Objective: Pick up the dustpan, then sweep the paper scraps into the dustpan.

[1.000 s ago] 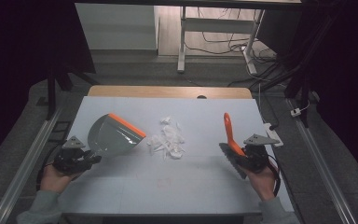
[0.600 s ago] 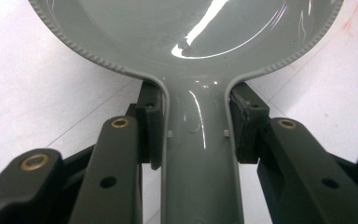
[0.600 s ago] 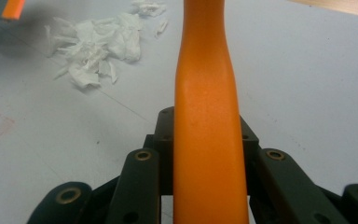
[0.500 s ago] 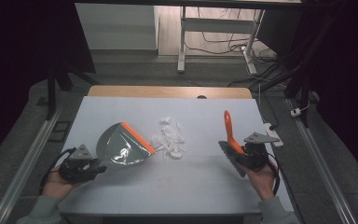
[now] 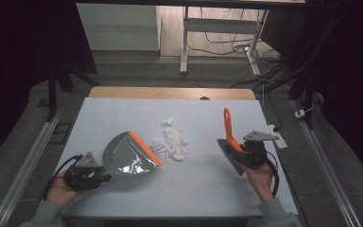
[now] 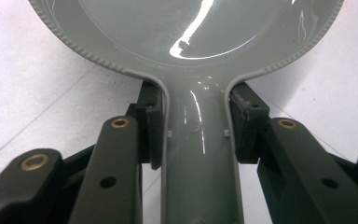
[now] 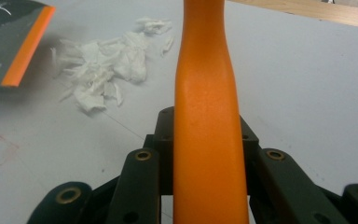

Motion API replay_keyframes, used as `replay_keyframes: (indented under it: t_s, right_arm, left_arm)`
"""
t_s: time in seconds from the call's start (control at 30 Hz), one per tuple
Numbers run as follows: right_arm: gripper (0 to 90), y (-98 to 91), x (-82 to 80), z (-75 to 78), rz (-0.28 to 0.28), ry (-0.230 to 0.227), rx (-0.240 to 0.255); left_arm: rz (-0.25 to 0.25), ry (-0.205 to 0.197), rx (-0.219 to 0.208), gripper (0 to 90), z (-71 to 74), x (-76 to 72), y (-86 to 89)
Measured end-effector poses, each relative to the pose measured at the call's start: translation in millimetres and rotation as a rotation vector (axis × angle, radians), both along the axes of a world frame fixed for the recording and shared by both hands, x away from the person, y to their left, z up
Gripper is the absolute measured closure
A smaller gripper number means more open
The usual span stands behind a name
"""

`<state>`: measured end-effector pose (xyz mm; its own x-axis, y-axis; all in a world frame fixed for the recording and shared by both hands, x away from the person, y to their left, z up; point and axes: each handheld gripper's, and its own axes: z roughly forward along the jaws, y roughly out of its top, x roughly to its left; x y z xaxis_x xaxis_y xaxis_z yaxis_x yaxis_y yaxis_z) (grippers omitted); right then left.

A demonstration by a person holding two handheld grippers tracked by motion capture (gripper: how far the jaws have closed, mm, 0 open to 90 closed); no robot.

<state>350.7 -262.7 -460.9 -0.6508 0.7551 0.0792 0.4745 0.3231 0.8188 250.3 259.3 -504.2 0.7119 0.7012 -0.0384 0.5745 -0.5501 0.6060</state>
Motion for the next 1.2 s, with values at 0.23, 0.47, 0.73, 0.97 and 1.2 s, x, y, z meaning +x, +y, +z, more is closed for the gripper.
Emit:
replay_keyframes:
  t_s: [0.23, 0.47, 0.73, 0.97, 1.2]
  right_arm:
    - [71.0, 11.0, 8.7, 0.7, 0.003, 0.000, 0.027]
    - [71.0, 16.4, 13.6, 0.8, 0.004, -0.002, 0.031]
    - [71.0, 22.2, 16.8, 1.6, 0.010, -0.010, 0.024]
    - [71.0, 33.5, 27.3, 4.1, 0.025, -0.018, 0.010]
    - [71.0, 57.6, 46.9, 4.7, 0.033, -0.015, 0.011]
  left_arm:
    - [-0.007, -0.006, -0.003, 61.7, -0.8, -2.9, 0.1]
    - [-0.016, 0.008, 0.002, 61.7, -4.2, -2.5, -1.6]
    - [-0.018, 0.009, 0.007, 61.7, -5.3, -1.6, -4.4]
    - [-0.011, 0.011, 0.002, 61.7, -7.4, -1.1, -4.4]
    - [-0.024, 0.018, -0.009, 61.7, -8.4, 1.9, -4.9]
